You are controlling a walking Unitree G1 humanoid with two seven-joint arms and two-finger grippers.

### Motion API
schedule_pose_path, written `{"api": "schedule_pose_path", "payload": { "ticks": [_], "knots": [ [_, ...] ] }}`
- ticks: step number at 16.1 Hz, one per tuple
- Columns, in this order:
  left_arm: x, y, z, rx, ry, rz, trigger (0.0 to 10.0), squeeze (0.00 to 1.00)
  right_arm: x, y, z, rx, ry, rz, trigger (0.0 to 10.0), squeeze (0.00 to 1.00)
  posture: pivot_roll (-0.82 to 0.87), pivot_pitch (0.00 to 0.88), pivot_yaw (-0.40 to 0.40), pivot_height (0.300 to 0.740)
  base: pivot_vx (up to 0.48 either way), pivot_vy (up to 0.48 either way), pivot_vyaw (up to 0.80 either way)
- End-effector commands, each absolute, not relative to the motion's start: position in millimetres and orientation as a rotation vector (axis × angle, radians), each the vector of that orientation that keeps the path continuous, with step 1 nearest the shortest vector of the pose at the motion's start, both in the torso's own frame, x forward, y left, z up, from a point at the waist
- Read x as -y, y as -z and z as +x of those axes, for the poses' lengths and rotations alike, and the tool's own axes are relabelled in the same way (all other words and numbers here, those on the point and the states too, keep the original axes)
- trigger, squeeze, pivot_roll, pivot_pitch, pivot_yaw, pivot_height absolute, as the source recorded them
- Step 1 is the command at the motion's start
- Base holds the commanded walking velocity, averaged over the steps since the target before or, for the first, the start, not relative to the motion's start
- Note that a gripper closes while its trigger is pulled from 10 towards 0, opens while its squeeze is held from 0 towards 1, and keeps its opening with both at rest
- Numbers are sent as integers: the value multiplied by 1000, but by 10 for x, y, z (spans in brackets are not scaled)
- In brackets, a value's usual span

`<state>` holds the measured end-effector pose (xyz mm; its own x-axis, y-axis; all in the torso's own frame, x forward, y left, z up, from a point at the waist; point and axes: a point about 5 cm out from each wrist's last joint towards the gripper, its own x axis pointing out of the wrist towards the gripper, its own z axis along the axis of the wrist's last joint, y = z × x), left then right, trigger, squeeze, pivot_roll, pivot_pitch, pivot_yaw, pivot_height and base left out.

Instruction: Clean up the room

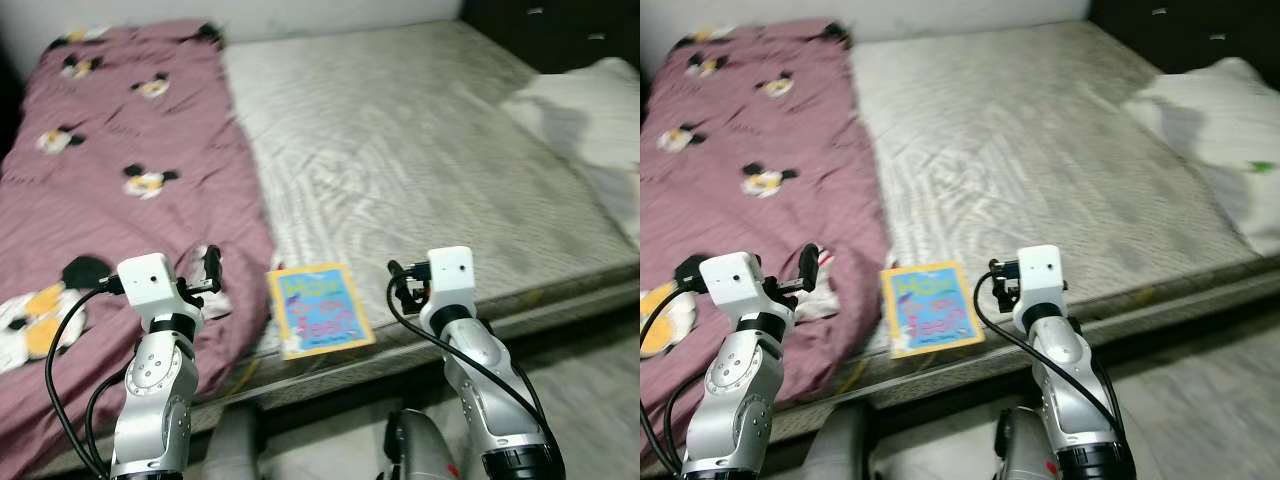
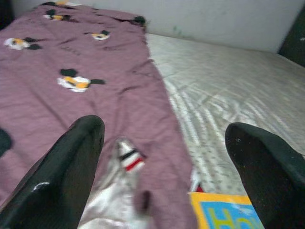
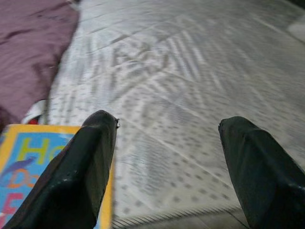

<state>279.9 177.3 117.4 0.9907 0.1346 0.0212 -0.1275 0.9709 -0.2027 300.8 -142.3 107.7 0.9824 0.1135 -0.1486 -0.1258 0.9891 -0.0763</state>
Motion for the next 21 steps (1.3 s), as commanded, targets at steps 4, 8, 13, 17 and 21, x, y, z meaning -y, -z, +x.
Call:
{"api": "schedule_pose_path", "payload": {
  "ticks": [4, 8, 13, 17, 21],
  "knots": [
    [-1812, -1140, 2831, 14, -158, -190, 10000, 0, 1419, -1080, 2995, -140, -124, -78, 10000, 0, -2, 123, 8, 535, 0, 0, 0],
    [-1870, -1142, 2884, 11, -185, -192, 10000, 0, 1430, -1079, 3003, -144, -117, -76, 10000, 0, -4, 123, 5, 510, 0, 0, 0],
    [-1984, -1138, 3118, -58, -159, -214, 10000, 0, 1415, -1106, 3012, -135, -132, -106, 10000, 0, -7, 115, 4, 510, 0, 0, 0],
    [-1873, -1108, 3262, -116, -83, -258, 10000, 0, 1369, -1158, 2990, -109, -170, -110, 10000, 0, -19, 113, 7, 510, 0, 0, 0],
    [-1685, -1105, 3438, -164, 25, -288, 10000, 0, 1428, -1171, 2927, -106, -169, -103, 10000, 0, -55, 114, 8, 510, 0, 0, 0]
  ]
}}
